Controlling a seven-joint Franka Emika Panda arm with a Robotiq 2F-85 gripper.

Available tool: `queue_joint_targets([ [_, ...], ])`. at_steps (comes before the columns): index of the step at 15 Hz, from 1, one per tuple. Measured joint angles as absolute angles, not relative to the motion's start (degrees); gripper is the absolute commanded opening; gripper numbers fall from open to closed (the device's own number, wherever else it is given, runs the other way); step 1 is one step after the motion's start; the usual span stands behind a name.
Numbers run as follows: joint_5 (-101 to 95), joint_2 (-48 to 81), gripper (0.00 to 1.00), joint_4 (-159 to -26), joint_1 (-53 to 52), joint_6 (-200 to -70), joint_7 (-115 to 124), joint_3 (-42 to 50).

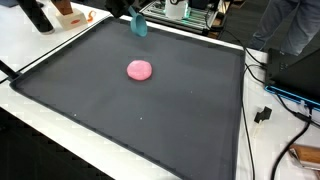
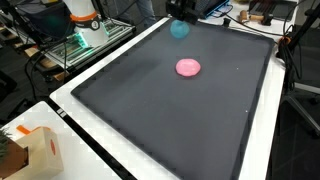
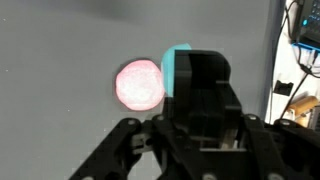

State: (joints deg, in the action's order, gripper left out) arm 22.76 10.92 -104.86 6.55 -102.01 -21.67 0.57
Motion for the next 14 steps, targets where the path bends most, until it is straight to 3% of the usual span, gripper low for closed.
queue_joint_targets([
  [14,43.5,22.77,0.25,-103.16,13.33,-98.69,-49.53,1.1],
])
